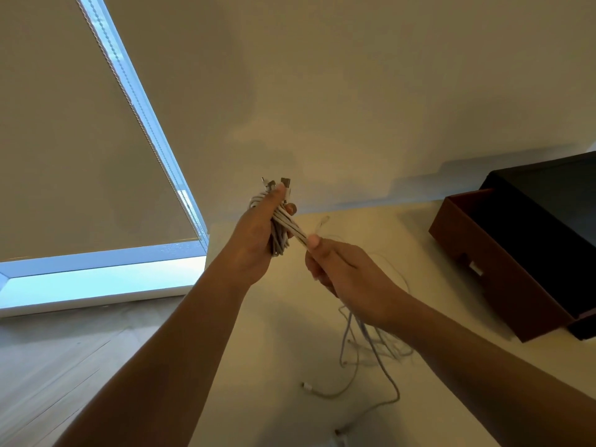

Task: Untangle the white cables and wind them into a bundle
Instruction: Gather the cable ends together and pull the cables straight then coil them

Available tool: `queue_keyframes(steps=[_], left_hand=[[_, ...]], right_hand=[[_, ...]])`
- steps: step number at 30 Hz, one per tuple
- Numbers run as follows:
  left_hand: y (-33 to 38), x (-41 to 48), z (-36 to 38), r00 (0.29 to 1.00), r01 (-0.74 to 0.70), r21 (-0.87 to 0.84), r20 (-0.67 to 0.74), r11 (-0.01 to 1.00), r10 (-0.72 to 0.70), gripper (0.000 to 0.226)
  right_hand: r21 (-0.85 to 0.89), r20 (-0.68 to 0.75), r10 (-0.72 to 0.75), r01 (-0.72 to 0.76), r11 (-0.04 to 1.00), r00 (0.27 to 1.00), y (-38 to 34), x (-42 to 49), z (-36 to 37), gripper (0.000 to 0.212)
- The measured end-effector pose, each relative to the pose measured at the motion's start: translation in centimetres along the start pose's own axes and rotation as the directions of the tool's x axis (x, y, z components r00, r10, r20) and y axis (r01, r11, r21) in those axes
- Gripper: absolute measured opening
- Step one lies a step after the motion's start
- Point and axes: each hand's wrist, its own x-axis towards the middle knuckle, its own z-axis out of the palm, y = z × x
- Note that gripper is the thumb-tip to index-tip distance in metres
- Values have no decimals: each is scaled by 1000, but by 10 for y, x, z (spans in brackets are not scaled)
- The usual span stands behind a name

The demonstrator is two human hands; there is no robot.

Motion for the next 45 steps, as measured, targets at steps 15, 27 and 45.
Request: queue_keyframes(steps=[15, 27, 45], left_hand=[[-6, -25, 7, 882, 148, 27, 449, 989, -144, 26], [-26, -35, 10, 773, 178, 157, 589, 971, -237, 48], [-10, -18, 12, 925, 21, 161, 371, 987, -81, 56]], right_hand=[[443, 25, 208, -198, 875, 978, 31, 28, -31, 45], [551, 343, 112, -297, 780, 932, 12, 21, -43, 87], [428, 343, 307, -439, 790, 888, 44, 5, -23, 79]])
